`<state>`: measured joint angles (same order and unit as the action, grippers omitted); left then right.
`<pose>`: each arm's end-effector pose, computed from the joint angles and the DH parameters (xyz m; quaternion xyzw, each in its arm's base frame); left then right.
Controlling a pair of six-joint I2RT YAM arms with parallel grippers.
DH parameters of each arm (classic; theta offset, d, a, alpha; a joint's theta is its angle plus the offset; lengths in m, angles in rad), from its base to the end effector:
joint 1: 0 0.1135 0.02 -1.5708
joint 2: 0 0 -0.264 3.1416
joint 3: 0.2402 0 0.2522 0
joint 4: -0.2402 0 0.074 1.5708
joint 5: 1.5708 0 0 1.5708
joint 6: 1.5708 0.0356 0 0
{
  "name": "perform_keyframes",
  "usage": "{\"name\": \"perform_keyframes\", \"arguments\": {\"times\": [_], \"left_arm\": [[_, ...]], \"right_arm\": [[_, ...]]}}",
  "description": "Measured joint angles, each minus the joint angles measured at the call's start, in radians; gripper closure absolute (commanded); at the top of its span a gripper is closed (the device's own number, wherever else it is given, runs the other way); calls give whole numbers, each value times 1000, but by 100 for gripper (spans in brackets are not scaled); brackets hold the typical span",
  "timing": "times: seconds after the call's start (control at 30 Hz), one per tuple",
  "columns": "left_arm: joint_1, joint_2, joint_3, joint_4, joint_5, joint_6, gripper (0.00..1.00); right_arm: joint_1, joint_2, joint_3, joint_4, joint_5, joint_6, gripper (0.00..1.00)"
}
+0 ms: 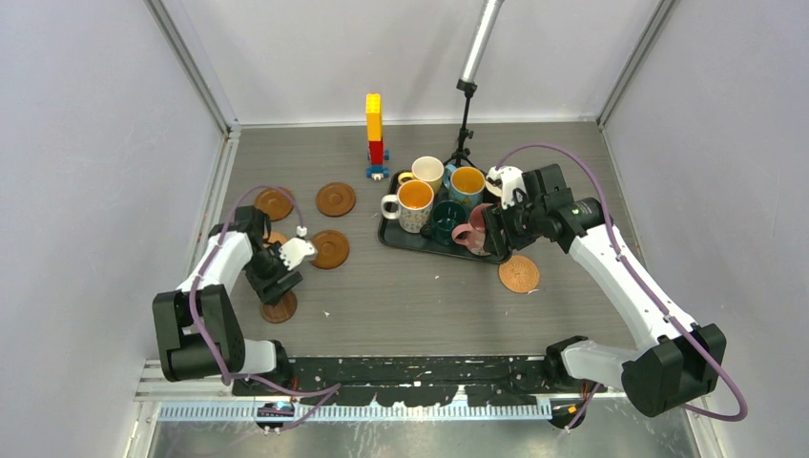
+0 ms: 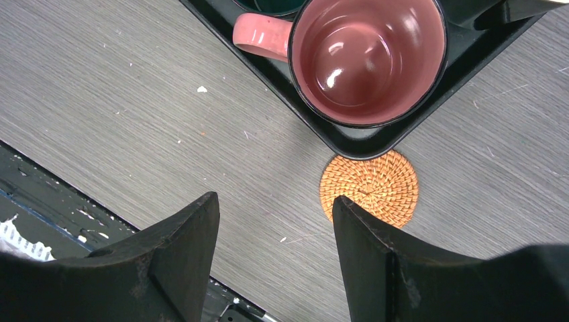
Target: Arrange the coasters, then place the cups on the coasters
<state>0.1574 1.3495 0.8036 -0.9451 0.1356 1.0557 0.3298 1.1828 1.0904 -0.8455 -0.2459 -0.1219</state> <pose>0.2094 0.0284 0.1862 0.4353 0.8969 -0.0329 0.0713 0.2184 0.0839 0.3075 -0.2484 0.9107 0.1480 0.2951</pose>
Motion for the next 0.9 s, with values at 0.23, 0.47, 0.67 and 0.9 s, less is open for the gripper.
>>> {"name": "perform_keyframes", "arguments": {"times": [0.23,0.47,0.67,0.9], "left_arm": [[-8,43,-53,44,-35,-6,33],[1,69,-62,64,-64,-2,33],[30,89,-49,58,-72,3,33],[42,94,-45,59,-85,27,33]], "right_arm": [[0,0,0,0,0,0,33],[0,0,0,0,0,-7,33],[0,0,0,0,0,-7,33],[0,0,0,0,0,-7,33]]}}
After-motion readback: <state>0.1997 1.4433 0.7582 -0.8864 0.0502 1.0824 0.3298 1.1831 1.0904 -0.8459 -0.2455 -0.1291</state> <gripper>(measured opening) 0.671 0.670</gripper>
